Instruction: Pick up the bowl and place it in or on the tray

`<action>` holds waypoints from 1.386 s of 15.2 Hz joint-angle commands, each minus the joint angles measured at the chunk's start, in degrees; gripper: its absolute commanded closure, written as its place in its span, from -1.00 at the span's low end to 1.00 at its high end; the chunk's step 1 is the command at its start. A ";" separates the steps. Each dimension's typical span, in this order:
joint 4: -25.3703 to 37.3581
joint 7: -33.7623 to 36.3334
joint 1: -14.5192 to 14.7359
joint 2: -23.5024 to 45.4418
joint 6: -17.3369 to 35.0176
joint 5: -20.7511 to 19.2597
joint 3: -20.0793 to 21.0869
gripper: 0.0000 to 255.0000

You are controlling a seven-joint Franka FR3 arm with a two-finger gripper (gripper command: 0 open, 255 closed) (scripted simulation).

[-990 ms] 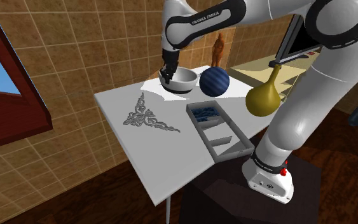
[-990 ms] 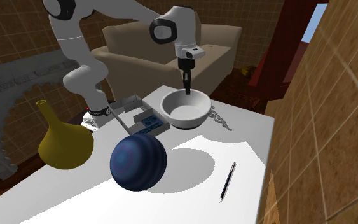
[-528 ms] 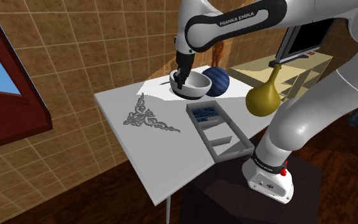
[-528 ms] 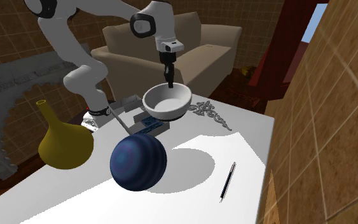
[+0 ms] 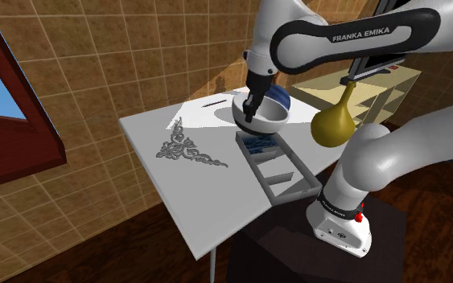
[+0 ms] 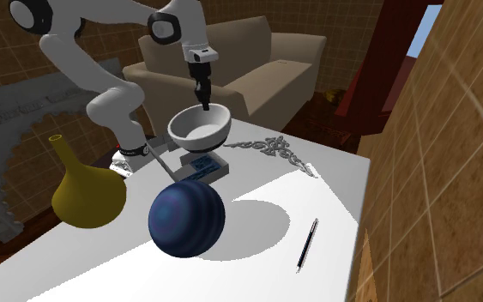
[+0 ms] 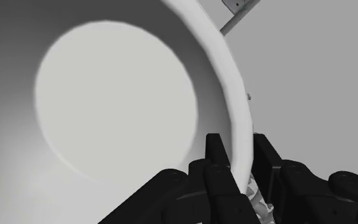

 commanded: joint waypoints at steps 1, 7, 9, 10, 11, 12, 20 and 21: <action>-2.74 0.85 1.04 -5.01 -2.24 0.83 0.57 1.00; -8.30 3.66 4.56 -19.82 -11.57 3.33 2.25 1.00; -9.93 3.72 4.73 -20.05 -10.18 3.55 2.47 1.00; -10.74 3.75 4.81 -20.15 -9.48 3.67 2.59 1.00; -11.54 3.78 4.89 -20.23 -8.76 3.80 2.71 1.00; -12.33 3.81 4.97 -20.30 -8.04 3.93 2.84 1.00; -18.42 4.08 5.69 -20.21 -1.92 5.05 3.95 1.00; -19.14 4.12 5.79 -20.11 -1.09 5.20 4.10 1.00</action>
